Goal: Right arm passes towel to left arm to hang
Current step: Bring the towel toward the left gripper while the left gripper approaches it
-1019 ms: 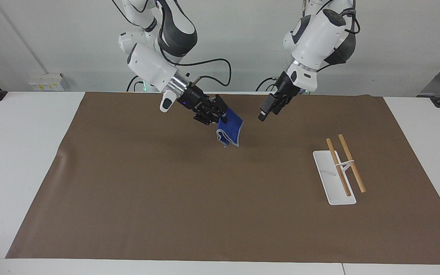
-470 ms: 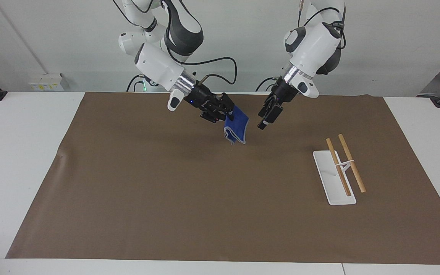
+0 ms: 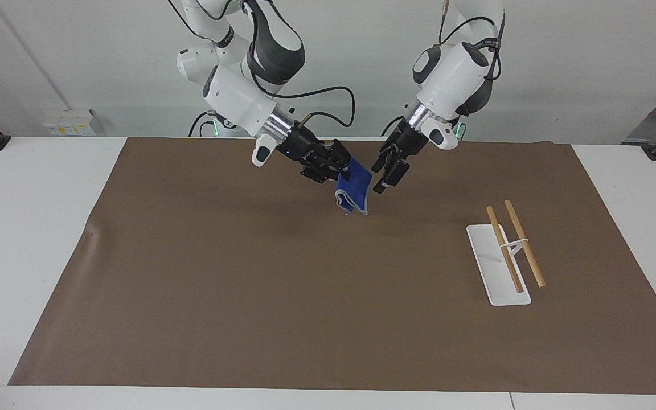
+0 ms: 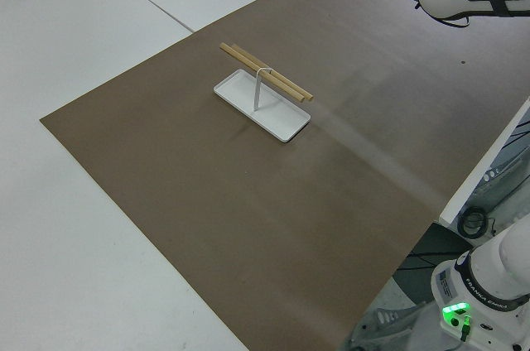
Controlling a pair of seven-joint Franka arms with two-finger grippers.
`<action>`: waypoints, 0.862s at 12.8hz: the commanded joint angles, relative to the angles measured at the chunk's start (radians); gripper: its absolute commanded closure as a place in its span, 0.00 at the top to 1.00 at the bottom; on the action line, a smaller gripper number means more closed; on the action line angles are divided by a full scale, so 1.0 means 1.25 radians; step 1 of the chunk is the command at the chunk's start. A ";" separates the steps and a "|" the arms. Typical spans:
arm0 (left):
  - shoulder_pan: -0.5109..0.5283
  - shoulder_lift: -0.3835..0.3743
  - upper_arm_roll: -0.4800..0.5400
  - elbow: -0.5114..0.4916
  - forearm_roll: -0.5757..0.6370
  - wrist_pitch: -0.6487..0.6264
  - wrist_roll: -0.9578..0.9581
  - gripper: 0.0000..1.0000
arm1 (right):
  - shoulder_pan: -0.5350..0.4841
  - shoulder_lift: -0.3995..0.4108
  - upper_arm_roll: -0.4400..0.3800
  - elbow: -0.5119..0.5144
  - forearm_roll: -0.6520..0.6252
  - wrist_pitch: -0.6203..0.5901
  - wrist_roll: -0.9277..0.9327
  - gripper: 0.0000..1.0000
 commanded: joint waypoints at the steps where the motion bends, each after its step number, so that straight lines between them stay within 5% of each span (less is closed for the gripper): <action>1: -0.028 -0.012 0.010 -0.018 -0.016 0.001 -0.031 1.00 | -0.002 0.006 0.008 0.007 0.022 0.015 0.011 0.00; 11: -0.045 0.005 0.012 -0.019 -0.016 0.150 -0.140 1.00 | -0.002 -0.001 0.008 0.008 0.021 0.015 0.012 0.00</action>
